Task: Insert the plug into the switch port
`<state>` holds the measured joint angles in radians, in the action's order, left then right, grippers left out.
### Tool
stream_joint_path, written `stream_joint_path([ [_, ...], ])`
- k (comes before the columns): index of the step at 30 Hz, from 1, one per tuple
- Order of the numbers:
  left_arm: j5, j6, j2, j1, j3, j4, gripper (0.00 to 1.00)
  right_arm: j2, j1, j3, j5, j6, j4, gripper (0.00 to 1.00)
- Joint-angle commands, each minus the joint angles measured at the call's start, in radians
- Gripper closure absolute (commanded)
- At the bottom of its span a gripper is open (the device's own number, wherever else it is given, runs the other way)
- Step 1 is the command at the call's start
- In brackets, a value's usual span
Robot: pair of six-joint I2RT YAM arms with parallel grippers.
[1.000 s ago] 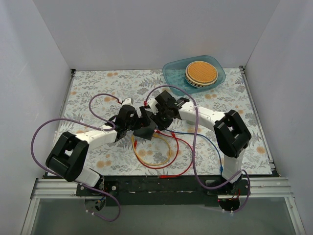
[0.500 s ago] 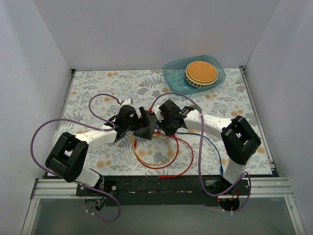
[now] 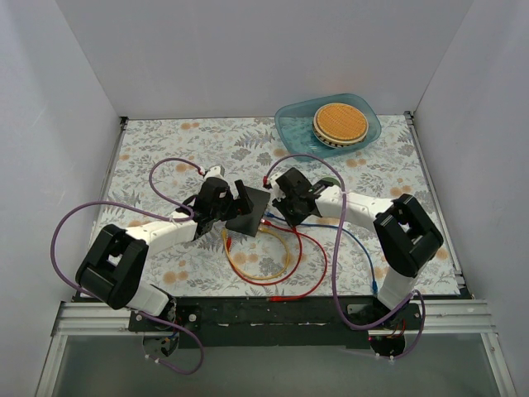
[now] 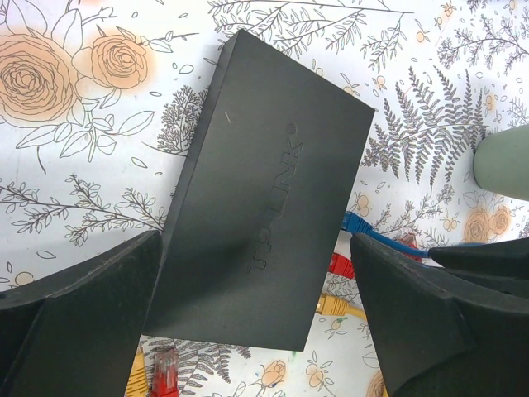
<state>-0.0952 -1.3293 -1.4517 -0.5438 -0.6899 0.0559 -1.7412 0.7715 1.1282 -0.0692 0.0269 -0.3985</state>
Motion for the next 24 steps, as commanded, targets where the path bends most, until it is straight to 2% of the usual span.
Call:
stream_joint_path([
  [1, -0.020, 0.013, 0.037, -0.002, -0.025, -0.007, 0.02, 0.038, -0.006, -0.016, -0.014, -0.019, 0.032, 0.76],
  [14, -0.008, 0.013, 0.030, -0.002, -0.025, -0.004, 0.02, 0.074, -0.008, -0.065, 0.002, -0.058, 0.040, 0.82],
  [19, -0.001, 0.015, 0.021, -0.004, -0.023, 0.005, 0.02, 0.072, -0.006, -0.076, -0.017, -0.062, 0.044, 0.79],
  [24, 0.008, 0.018, 0.013, -0.002, -0.026, 0.004, 0.02, 0.052, -0.006, -0.080, -0.029, -0.070, 0.044, 0.71],
])
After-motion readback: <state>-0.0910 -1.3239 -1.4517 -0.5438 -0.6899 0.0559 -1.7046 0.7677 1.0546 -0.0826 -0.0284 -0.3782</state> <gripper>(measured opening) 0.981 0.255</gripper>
